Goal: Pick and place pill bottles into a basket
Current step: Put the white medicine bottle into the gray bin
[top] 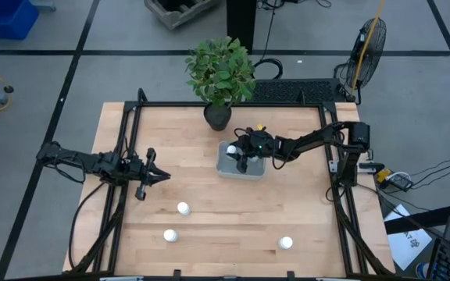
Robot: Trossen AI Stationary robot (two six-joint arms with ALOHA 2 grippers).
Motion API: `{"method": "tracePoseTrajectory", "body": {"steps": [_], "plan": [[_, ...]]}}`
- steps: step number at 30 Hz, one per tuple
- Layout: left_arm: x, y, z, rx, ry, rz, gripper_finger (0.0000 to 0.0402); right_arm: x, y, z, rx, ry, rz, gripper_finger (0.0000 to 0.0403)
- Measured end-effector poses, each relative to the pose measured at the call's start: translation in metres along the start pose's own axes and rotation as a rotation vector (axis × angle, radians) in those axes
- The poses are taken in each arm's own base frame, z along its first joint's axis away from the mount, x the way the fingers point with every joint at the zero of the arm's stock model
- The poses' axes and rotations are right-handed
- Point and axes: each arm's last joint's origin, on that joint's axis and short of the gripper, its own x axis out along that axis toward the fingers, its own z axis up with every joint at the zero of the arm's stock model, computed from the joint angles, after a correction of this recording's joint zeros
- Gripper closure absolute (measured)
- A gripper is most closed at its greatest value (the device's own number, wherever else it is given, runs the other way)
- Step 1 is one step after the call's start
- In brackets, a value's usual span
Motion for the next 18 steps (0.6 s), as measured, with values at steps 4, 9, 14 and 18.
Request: {"method": "tracePoseTrajectory", "body": {"steps": [4, 9, 14, 18], "plan": [[0.0, 0.0, 0.0, 0.0, 0.0, 0.0, 0.0364, -0.006, 0.005, 0.012, -0.005, -0.062, 0.014, 0.0185], [0.0, 0.0, 0.0, 0.0, -0.001, 0.0, 0.0364, -0.024, 0.023, 0.035, -0.054, -0.145, 0.063, 0.0181], [0.0, 0.0, 0.0, 0.0, 0.0, 0.0, 0.0364, -0.053, 0.055, 0.056, -0.125, -0.193, 0.155, 0.0183], [0.0, 0.0, 0.0, 0.0, 0.0, 0.0, 0.0364, -0.084, 0.081, 0.065, -0.153, -0.16, 0.238, 0.0183]]}}
